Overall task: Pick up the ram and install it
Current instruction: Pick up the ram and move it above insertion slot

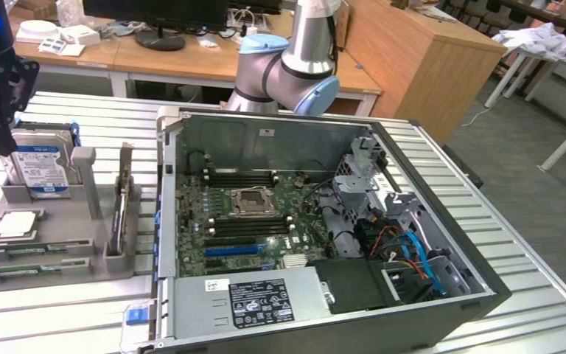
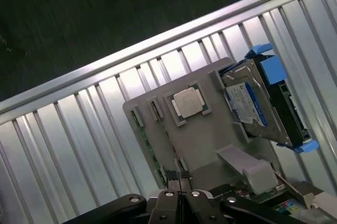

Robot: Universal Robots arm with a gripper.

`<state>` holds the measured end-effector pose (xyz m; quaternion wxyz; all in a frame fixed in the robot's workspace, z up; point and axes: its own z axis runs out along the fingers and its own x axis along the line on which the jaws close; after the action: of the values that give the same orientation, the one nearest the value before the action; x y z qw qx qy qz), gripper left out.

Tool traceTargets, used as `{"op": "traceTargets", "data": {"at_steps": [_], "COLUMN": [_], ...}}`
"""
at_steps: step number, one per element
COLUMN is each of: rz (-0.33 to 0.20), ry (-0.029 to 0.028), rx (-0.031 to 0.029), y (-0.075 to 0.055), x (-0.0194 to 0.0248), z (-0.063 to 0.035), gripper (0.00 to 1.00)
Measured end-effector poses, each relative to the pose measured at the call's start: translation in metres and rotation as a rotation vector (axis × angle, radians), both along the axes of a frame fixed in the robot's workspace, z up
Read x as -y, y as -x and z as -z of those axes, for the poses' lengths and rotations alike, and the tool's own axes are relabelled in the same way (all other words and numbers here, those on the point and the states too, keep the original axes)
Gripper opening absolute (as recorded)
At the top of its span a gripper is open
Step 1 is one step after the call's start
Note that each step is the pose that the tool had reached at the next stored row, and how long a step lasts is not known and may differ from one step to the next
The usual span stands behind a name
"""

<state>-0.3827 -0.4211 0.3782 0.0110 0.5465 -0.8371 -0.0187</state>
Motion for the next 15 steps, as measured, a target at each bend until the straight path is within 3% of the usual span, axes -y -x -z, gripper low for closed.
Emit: {"op": "traceTargets", "data": {"at_steps": [15], "rz": [-0.251], "ry": [0.0], "rx": [0.0], "y": [0.0], "x": [0.0], "z": [0.0001], "gripper": [0.11]}}
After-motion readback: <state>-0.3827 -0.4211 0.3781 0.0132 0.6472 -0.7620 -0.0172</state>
